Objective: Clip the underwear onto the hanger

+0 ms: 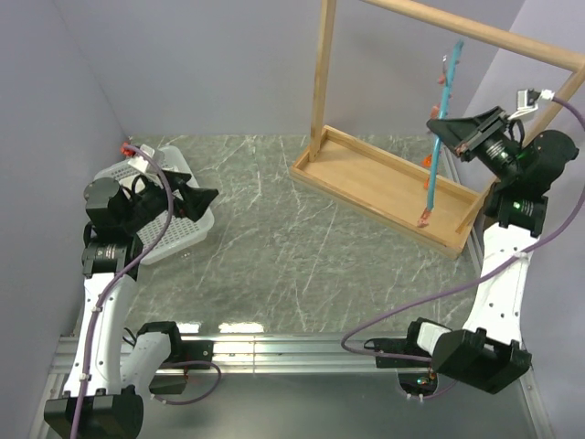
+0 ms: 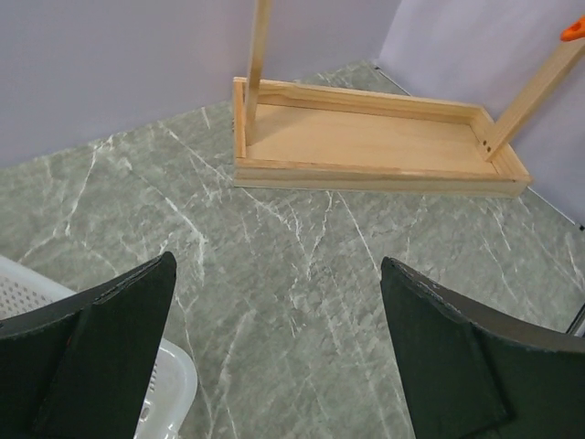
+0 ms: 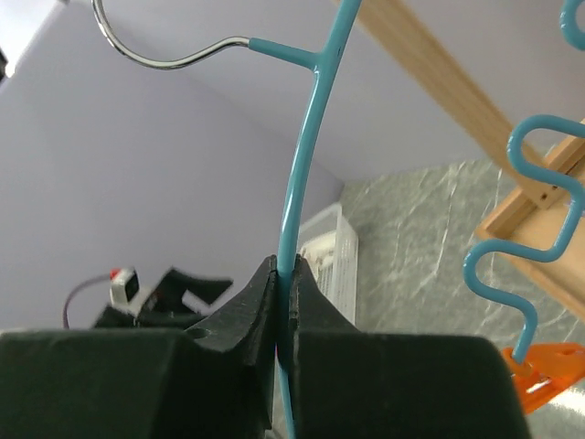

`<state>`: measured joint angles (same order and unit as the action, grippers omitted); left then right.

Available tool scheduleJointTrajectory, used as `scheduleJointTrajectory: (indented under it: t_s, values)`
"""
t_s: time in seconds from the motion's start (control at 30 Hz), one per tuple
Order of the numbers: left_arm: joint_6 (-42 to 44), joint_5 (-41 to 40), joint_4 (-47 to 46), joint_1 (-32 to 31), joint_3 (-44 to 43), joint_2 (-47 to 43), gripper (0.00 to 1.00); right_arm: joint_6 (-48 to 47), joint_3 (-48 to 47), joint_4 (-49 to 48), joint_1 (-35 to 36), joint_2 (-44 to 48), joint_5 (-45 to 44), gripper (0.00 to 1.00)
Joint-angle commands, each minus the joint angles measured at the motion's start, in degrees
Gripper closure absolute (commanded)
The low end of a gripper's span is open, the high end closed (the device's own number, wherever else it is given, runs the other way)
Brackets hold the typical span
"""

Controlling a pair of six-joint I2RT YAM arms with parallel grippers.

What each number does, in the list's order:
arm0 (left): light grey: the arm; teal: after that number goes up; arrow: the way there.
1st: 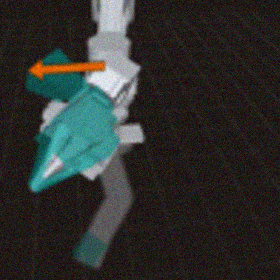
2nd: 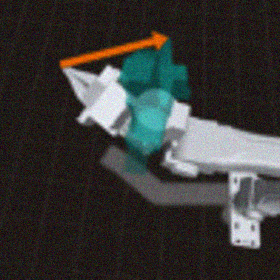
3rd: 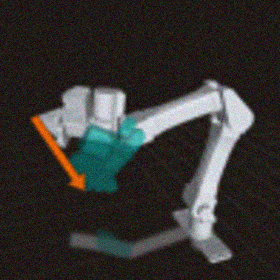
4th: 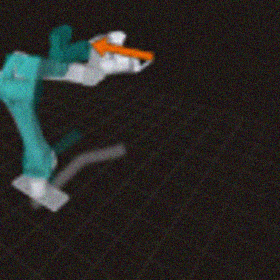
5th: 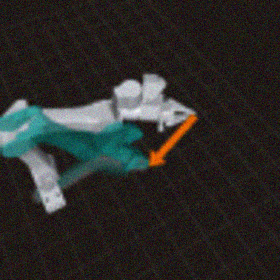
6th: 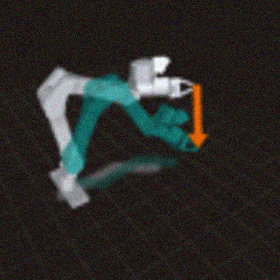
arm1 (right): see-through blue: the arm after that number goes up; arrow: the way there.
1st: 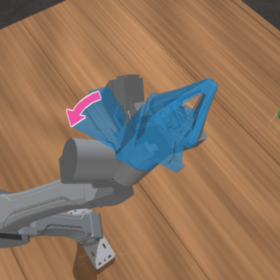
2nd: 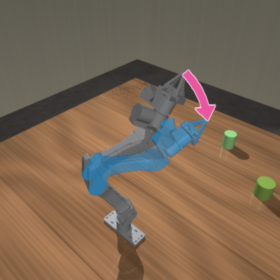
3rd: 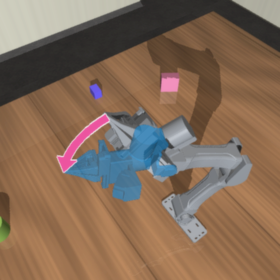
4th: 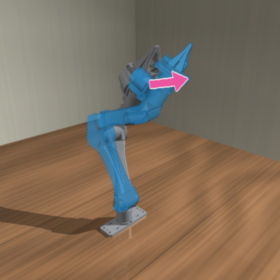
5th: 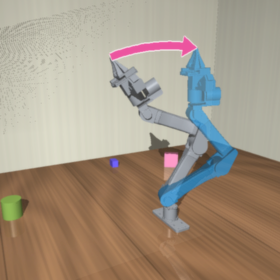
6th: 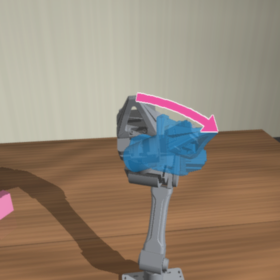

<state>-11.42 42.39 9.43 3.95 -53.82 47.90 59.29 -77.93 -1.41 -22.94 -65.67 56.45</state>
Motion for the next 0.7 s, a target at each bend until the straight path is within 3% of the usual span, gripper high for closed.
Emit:
scheduleJointTrajectory:
  t_s: [0.0, 0.17, 0.3, 0.37, 0.47, 0.5, 0.53, 0.67]
  values:
    - [7.62, 6.2, -3.54, 0.01, -1.64, 0.88, 0.01, -4.61, 3.13, -0.62, 2.8, 3.44, 5.59, 1.0]
    - [19.14, 15.43, -11.69, -0.34, 1.25, 2.64, 0.01, -5.94, 9.27, -1.57, 13.34, 3.88, 10.78, 1.0]
    - [20.39, 12.65, -23.21, -3.68, 3.02, 2.73, 0.01, -5.85, 11.31, -4.82, 21.52, 3.09, 13.25, 1.0]
    - [21.52, 11.84, -30.65, -9.03, 5.21, 2.46, 0.01, -4.63, 12.27, -8.68, 25.56, 2.57, 14.39, 1.0]
    - [29.76, 3.78, -36.22, -19.3, 8.73, 1.15, 0.01, -1.37, 12.98, -14.23, 29.08, 1.78, 15.88, 1.0]
    - [36.31, 1.58, -37.02, -22.11, 9.6, 0.88, 0.02, -1.11, 12.98, -14.84, 29.96, 1.69, 16.32, 1.0]
    - [39.25, -3.23, -38.42, -27.36, 11.7, 0.44, 0.02, -1.45, 12.72, -14.68, 31.36, 1.51, 17.63, 1.0]
    - [49.81, -10.82, -47.21, -36.54, 15.58, 0.79, 0.06, -11.0, 10.0, -4.5, 35.14, 0.89, 20.19, 1.0]
